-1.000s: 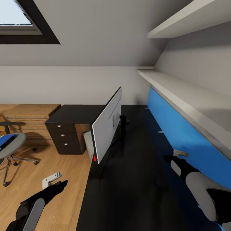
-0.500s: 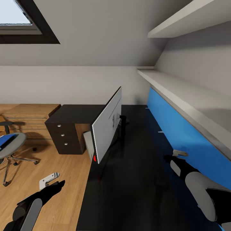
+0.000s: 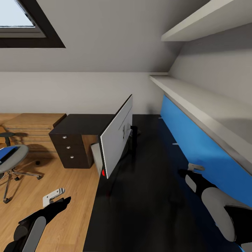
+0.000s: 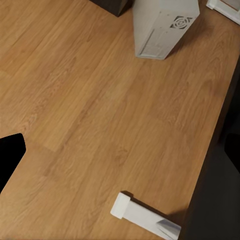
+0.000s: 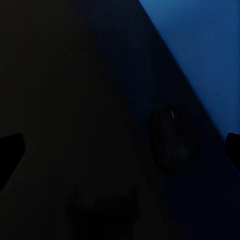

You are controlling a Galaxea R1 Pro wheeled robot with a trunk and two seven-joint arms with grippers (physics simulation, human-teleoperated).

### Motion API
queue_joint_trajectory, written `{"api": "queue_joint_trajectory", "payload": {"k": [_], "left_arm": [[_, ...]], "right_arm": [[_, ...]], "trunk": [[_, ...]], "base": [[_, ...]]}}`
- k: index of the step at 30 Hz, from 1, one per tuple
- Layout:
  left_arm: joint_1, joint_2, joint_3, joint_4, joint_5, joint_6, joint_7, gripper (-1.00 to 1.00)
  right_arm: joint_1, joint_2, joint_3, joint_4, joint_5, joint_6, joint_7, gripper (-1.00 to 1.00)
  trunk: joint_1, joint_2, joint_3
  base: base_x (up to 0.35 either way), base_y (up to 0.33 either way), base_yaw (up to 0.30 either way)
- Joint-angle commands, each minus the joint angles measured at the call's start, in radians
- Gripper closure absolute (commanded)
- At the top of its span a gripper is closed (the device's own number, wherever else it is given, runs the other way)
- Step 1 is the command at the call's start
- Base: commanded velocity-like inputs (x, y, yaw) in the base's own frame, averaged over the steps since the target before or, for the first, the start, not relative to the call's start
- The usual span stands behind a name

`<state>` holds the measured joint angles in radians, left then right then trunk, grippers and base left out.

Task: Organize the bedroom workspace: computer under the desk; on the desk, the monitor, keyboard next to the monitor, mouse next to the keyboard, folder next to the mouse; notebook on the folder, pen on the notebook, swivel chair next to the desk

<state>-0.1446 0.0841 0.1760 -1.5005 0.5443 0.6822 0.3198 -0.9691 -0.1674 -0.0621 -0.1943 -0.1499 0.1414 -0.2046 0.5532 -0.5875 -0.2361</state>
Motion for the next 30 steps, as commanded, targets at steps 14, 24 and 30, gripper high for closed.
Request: {"api": "queue_joint_trajectory", "payload": {"k": [14, 24, 30], "left_arm": [[-0.001, 0.000, 0.016, -0.001, 0.010, 0.001, 0.009, -1.00], [-0.001, 0.000, 0.035, -0.001, 0.009, 0.003, 0.008, -1.00], [-0.001, 0.000, 0.038, -0.001, 0.009, 0.003, 0.008, -1.00]], "right_arm": [[0.000, 0.002, -0.001, -0.002, -0.007, 0.004, -0.003, -1.00], [0.000, 0.002, 0.000, -0.002, -0.007, 0.003, -0.003, -1.00], [0.000, 0.002, 0.000, -0.002, -0.006, 0.003, -0.003, -1.00]], "trunk": [[0.000, -0.001, -0.002], [0.000, -0.001, -0.002], [0.000, -0.001, -0.002]], "base": [[0.000, -0.107, 0.000], [0.000, -0.042, 0.000], [0.000, -0.003, 0.000]]}}
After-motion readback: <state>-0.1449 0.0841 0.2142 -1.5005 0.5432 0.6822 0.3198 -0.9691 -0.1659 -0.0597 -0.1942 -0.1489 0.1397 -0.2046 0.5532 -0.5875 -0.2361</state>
